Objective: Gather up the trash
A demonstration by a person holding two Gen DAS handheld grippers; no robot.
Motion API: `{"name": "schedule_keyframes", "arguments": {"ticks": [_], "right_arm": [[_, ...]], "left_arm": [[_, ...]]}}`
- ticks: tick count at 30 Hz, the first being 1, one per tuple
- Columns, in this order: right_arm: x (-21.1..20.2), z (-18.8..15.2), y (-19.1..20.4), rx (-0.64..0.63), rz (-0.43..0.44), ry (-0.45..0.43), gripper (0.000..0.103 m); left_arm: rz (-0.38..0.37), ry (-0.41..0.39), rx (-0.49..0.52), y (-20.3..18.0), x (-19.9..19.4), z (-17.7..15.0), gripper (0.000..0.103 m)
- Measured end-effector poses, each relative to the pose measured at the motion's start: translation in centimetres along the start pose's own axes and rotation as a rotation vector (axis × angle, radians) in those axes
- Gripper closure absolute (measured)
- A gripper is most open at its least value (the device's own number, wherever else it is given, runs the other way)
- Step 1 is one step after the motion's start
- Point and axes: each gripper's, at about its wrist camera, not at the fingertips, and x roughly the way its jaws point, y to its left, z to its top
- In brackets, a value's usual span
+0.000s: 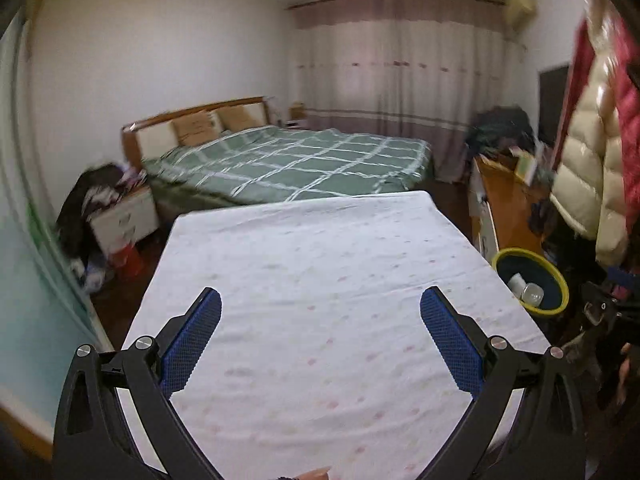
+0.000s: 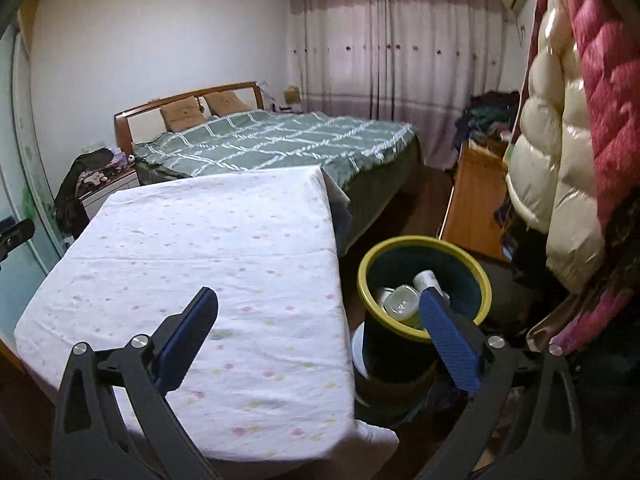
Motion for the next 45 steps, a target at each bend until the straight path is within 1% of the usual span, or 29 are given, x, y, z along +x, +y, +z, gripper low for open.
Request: {"name": "schedule_keyframes", "arguments": {"ticks": [3,9,17,26,45], "right_arm": [[-1.8,-0.2,0.5,0.007,-0.01,-0.022,0.007],[-4.5,-1.1,0.4,0.026,-0.039,-0.047,0.007],[-6.2,-2.0,0.5,0.032,-0.041,-0.076,0.007],[-6.2,-2.2,0.2,0.041,-0.041,-0.08,0.007],[-5.3,-1.9,0.0,0.046,-0.041,-0.072,0.007]], "left_arm": [[0.008,-0.002,-0.05,2.5,-1.8,-1.5,0.005],[0.045,-0.056,-0.089,3.9,-5.2,-4.0,0.005],[0.036,-0.066,-0.063,2.3,-7.6,-5.4,0.005],[0.047,-0.07,-0.055,1.1,-8.2,-5.2,0.005],[0.041,-0.051,-0.05,1.3,-7.0,-4.7,0.005]]}}
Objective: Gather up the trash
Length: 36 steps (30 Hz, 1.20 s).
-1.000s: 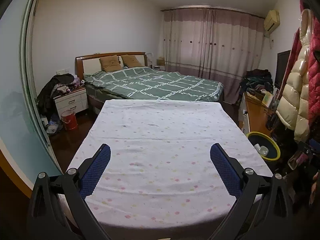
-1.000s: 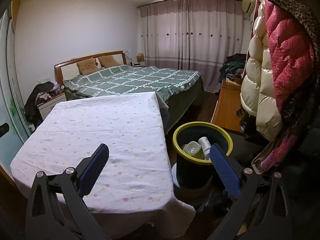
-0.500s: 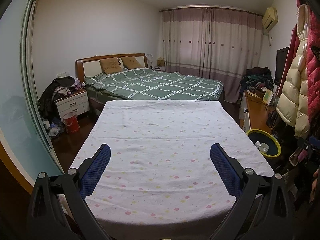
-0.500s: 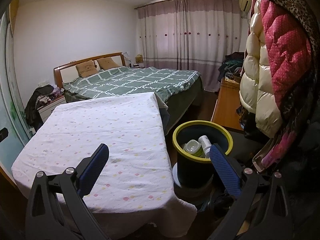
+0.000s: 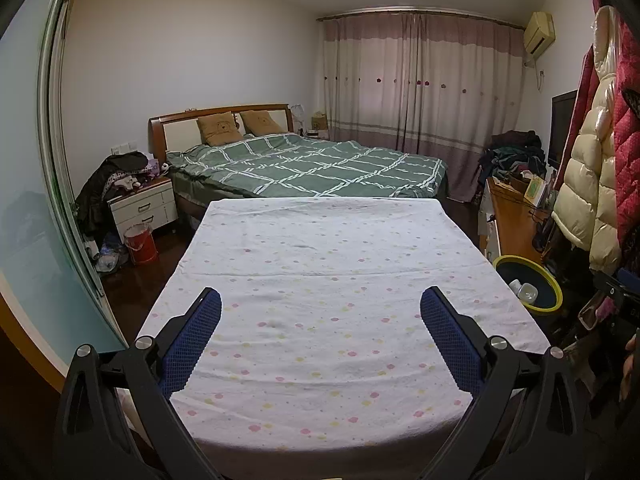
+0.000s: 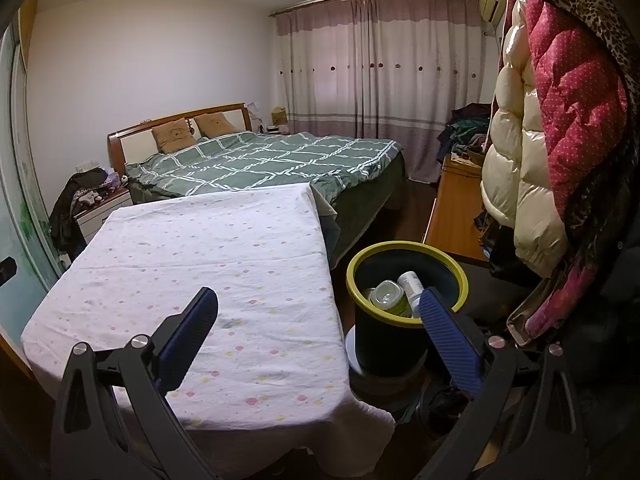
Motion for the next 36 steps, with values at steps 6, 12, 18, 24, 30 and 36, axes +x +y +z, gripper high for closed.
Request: {"name": "schedule_keyframes", "arguments": {"ticks": [6,12,18,24,30,36], "right_arm": [[0.04,0.01,-0.04,0.004,0.002,-0.001,0.007],[0.06,-0.02,-0.03,0.003,0.006,0.006,0.007],[0.42,0.0,0.08,0.003,0.007,0.01,0.007],[0.42,0.0,0.07,0.004,0.008,0.009,0.007],[0.54,-0.02,0.03,0.006,0.008,0.01,0.007],[0.59,-0.05,0.06,0.003,0.008,0.01,0.007]], "left_arm": [[0.0,0.0,0.001,0.03,-0.03,-0.04,0.005],[-0.002,0.003,0.004,-0.06,0.11,-0.1,0.005],[0.001,0.005,0.002,-0.1,0.09,-0.12,0.005],[-0.001,0.006,0.004,-0.09,0.18,-0.23,0.005],[-0.001,0.008,0.006,-0.08,0.41,-0.33,0.005],[-0.001,0.01,0.006,-0.08,0.48,-0.35,0.005]]}}
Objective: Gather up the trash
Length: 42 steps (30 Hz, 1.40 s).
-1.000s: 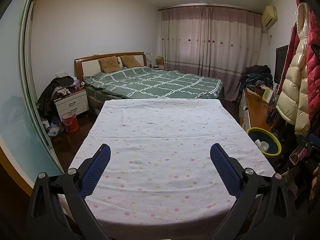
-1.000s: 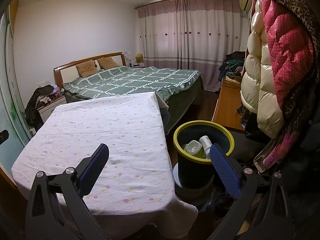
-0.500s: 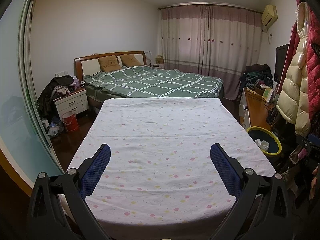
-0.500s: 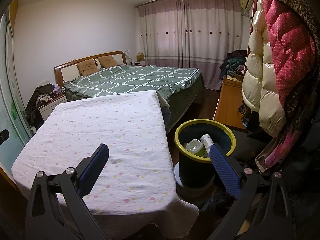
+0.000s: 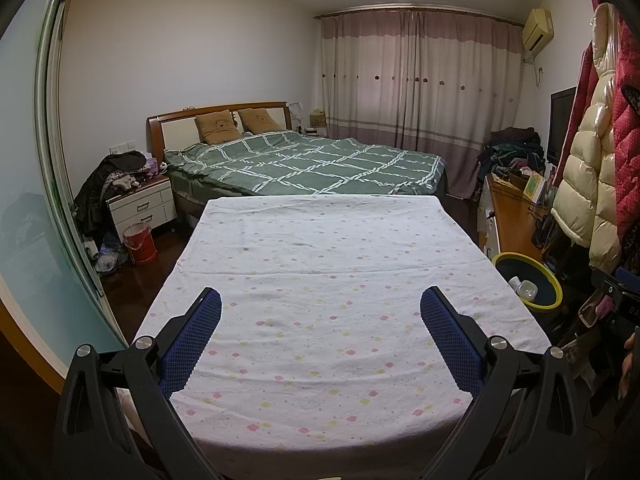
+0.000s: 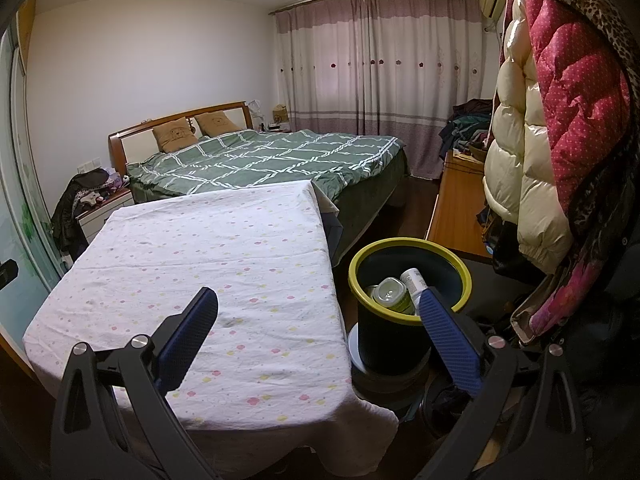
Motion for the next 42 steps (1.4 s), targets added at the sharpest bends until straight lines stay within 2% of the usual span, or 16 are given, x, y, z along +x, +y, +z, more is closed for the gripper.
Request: {"name": "schedule_keyframes", "arguments": {"ticks": [33,42], "right_arm": [[0.3,-0.3,0.1,0.005,0.01,0.008,0.007],[0.9,-0.5,0.4,0.004,0.014,0.022,0.007]], "left_arm": [[-0.009,0.019,0.012,-0.3,0.4,0.0,0.005],[-0.032,0.035,0.003,0.0,1.1,0.1,0.005]]}}
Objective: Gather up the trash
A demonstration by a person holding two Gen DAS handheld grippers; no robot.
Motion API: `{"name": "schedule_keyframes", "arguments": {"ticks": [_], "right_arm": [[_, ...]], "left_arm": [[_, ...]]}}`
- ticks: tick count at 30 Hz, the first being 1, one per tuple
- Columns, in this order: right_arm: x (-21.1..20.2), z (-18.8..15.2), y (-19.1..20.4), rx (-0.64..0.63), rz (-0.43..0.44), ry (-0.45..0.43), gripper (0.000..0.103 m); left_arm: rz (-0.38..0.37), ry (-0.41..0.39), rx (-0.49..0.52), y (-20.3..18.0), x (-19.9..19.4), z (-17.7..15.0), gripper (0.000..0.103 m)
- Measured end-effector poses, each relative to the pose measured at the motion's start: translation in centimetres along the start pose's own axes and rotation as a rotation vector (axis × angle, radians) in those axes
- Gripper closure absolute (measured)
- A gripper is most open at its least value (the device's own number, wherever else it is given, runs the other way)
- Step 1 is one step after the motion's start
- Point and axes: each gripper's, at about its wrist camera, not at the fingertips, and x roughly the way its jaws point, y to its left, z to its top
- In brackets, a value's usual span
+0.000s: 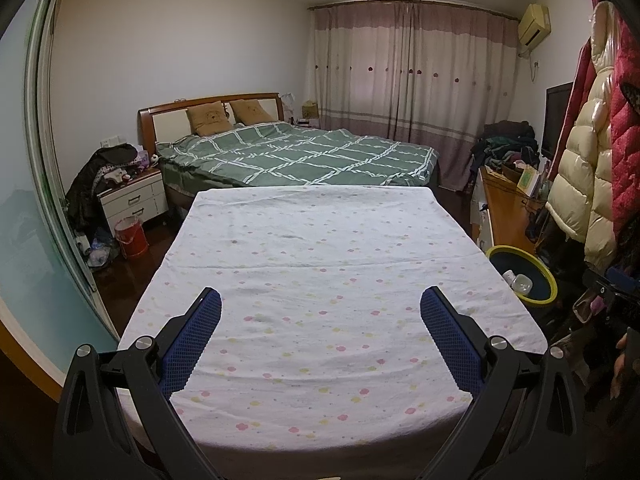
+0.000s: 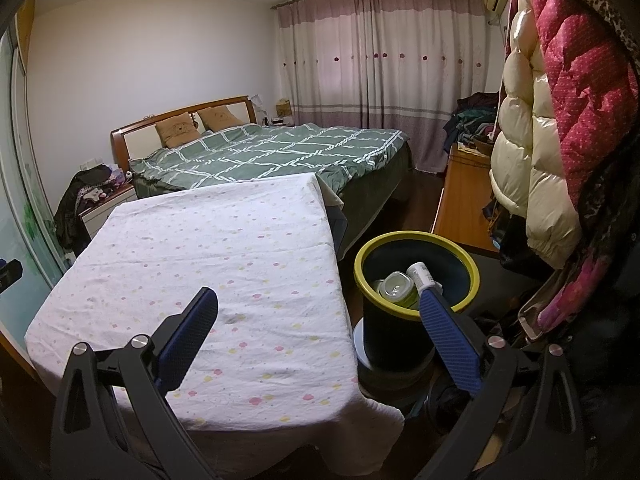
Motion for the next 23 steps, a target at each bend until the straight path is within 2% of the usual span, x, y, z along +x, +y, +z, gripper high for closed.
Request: {"name": "schedule_keyframes", "arguments": {"ticks": [14,20,23], "right_arm": [[1.8,0.3,0.3,-0.003,0.016,0.036,0.007],[6.8,2.3,1.9,-0.017,0.082,0.085,0.007],[11.7,3.5,3.7,-0.027,0.132,0.136,0.007]], "left_arm": [[0.013,0.007,0.003,0.2,2.0,0.5,0.005],[0.063,0.047,-0.035,2.7,7.7,2.0,0.005],[0.092,0.084,-0.039,4.7,12.7,3.0,0.005]]}}
